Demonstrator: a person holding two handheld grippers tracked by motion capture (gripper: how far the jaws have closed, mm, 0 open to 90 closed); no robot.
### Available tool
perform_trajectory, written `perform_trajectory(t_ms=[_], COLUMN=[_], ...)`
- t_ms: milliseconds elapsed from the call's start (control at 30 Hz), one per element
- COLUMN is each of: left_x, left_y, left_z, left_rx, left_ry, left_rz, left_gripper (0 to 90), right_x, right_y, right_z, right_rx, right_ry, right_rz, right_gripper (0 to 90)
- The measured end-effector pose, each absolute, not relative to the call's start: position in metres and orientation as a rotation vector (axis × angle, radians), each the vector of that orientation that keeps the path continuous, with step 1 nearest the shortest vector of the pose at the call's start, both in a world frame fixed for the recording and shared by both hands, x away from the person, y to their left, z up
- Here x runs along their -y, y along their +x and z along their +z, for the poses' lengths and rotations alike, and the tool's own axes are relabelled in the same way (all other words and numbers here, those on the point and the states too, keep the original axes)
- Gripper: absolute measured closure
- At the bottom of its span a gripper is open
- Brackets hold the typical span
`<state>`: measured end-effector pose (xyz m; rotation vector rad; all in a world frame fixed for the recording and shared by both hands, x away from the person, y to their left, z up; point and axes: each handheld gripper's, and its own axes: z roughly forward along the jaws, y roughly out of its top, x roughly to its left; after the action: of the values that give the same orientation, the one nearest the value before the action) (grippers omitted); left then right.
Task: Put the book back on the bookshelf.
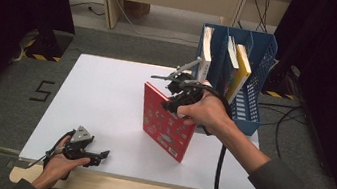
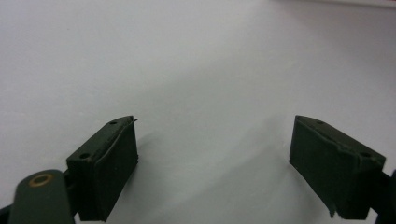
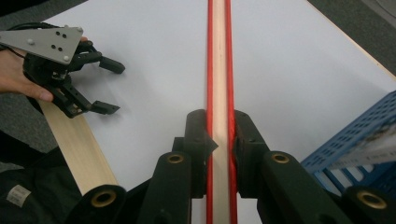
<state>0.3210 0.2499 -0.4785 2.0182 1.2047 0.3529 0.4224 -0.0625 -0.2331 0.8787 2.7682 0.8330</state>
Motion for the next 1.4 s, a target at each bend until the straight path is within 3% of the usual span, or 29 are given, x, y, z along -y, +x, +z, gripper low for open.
perform_trajectory(t_ms=[667,1400], left_x=[-0.250,-0.249], left_y=[0.321,0.321], left_z=[-0.479,-0.479], left_rx=[-1.207,-1.202], left_ry=[2.017,2.030], left_rz=[0.354,0.361], left_gripper=[14.4,13.8], right_x=[0.110,0.112], right_y=[0.419,0.427], right_z=[-0.237,-0.242], right_rx=[-2.741,-2.784], right_ry=[0.990,1.047], right_rz=[0.797,0.760], right_gripper=[79.3,77.7])
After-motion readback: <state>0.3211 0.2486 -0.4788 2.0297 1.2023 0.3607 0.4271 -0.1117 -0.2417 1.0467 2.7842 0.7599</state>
